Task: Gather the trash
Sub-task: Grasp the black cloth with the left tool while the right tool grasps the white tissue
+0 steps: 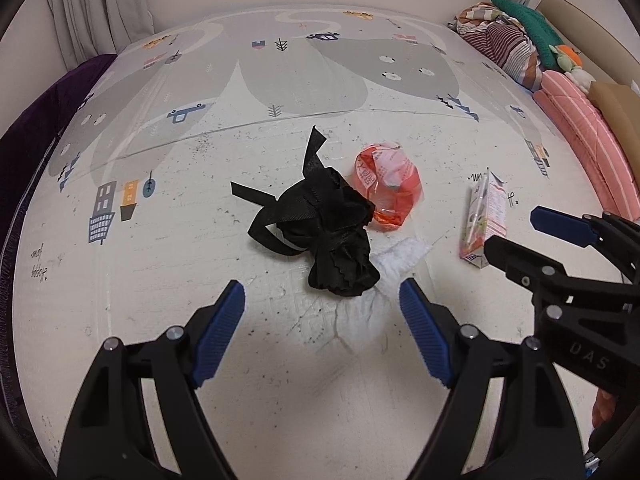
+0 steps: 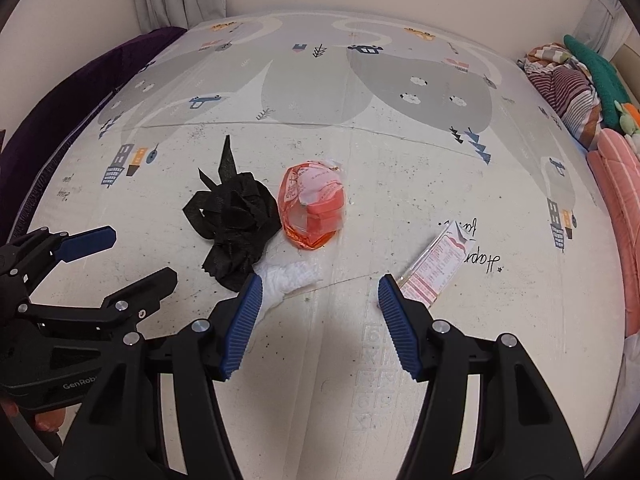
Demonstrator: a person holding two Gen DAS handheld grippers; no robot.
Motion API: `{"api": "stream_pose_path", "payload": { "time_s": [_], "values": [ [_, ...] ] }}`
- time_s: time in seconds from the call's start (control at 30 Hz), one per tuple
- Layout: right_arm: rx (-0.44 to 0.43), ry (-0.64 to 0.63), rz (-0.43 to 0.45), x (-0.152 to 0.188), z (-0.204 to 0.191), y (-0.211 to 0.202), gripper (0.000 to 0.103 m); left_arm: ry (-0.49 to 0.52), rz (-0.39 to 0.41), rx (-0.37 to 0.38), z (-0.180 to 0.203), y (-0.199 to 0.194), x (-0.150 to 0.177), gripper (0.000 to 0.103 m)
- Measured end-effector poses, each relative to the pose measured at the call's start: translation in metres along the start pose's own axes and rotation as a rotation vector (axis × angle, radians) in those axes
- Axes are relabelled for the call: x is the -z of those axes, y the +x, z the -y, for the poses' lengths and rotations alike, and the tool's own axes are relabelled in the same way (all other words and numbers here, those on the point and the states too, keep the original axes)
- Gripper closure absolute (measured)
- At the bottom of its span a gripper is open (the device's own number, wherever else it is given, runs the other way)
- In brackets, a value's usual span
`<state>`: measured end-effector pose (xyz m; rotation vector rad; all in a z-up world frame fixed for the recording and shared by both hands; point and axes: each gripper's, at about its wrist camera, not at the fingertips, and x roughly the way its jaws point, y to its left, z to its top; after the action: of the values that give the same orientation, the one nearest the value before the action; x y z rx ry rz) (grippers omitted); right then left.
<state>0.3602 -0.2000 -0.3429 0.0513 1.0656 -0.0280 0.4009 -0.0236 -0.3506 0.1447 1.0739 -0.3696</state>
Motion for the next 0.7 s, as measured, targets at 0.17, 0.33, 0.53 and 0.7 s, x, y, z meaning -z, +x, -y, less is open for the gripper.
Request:
{"api": "stream_pose_path", "payload": {
  "time_s": [0.17,0.33,0.53,0.7],
  "values": [
    [0.012,-0.002,-0.002,0.004,0.009,0.028,0.044,-0.007,-0.018,0.013,0.000,0.041,-0.005,0.023],
    [0.021,-0.006,-0.015,0.007,0.017,0.050,0.044,-0.002,-0.033,0.006,0.005,0.075,-0.008,0.029],
    [0.020,-0.008,-0.034,0.015,0.019,0.072,0.044,0.014,-0.056,0.015,0.012,0.101,-0.011,0.050],
    [0.010,-0.010,-0.043,0.019,0.012,0.079,0.044,0.034,-0.054,0.051,0.018,0.105,-0.012,0.061]
  ]
}}
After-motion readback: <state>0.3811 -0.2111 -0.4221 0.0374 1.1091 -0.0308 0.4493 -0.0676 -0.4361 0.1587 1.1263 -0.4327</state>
